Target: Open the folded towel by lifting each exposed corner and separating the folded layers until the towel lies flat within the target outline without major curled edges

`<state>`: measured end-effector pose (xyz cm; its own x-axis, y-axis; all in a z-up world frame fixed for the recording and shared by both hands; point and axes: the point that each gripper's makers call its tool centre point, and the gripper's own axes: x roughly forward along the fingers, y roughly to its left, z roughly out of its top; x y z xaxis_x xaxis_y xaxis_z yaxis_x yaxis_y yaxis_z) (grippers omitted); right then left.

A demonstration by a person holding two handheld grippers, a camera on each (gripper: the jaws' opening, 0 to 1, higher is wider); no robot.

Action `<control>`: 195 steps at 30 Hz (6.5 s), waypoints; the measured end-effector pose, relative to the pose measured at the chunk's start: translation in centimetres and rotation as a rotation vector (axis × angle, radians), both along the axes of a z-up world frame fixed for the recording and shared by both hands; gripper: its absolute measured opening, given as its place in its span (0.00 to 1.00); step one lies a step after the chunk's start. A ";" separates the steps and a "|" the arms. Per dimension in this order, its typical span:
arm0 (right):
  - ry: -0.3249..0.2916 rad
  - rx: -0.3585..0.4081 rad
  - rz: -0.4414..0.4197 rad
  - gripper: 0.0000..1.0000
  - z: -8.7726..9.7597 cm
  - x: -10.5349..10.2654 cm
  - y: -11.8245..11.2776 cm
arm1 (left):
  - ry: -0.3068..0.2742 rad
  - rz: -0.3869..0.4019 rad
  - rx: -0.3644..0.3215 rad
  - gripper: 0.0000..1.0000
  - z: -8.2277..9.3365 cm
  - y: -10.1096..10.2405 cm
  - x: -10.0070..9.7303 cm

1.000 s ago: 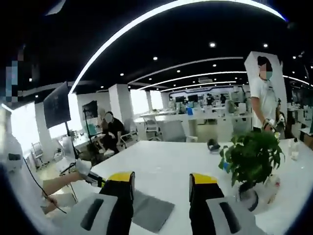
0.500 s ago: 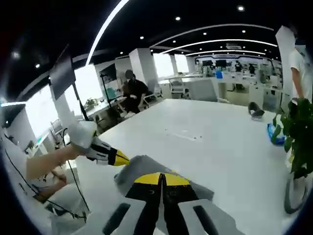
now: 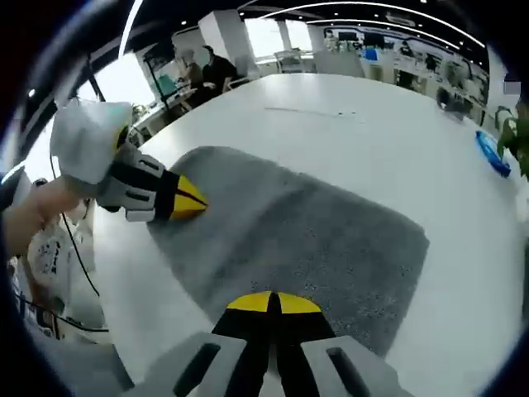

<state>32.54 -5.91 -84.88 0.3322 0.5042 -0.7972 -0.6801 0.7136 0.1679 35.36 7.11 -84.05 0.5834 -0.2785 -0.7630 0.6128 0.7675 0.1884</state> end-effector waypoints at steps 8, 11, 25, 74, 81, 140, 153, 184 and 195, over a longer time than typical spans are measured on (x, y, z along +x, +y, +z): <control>-0.098 -0.096 0.103 0.00 0.2 0.0 0.2 | -0.070 -0.022 0.102 0.01 -0.1 -0.1 -0.2; -0.093 -0.067 0.076 0.00 0.2 0.2 -0.1 | -0.079 -0.004 0.074 0.01 0.0 0.2 -0.1; -0.175 -0.195 0.163 0.00 0.1 1.5 -0.1 | -0.055 0.044 0.013 0.01 0.0 0.2 -2.3; -0.095 -0.332 0.291 0.00 -0.1 3.8 0.4 | 0.006 0.141 -0.158 0.01 -0.1 -3.8 -8.8; -0.097 -0.337 0.304 0.00 -0.1 4.0 0.6 | 0.015 0.113 -0.159 0.01 -0.1 -4.8 -9.4; -0.222 -0.302 0.328 0.00 0.1 5.0 1.4 | 0.220 0.242 -0.643 0.01 0.1 -12.6 -11.5; -0.121 0.136 0.021 0.00 2.7 1.7 3.3 | 0.067 0.368 -0.794 0.03 4.3 -7.2 -10.9; 0.200 0.158 0.021 0.00 0.6 -6.4 12.3 | -0.015 0.377 -0.433 0.01 -0.2 -0.6 -12.8; 0.257 0.068 0.016 0.00 0.1 -5.8 13.0 | -0.035 0.312 -0.375 0.01 -0.2 -0.8 -12.6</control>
<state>26.77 7.06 -84.79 0.1146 0.5630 -0.8185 -0.6203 0.6841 0.3837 22.74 6.35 -84.29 0.7061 -0.3383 -0.6220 0.3414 0.9323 -0.1195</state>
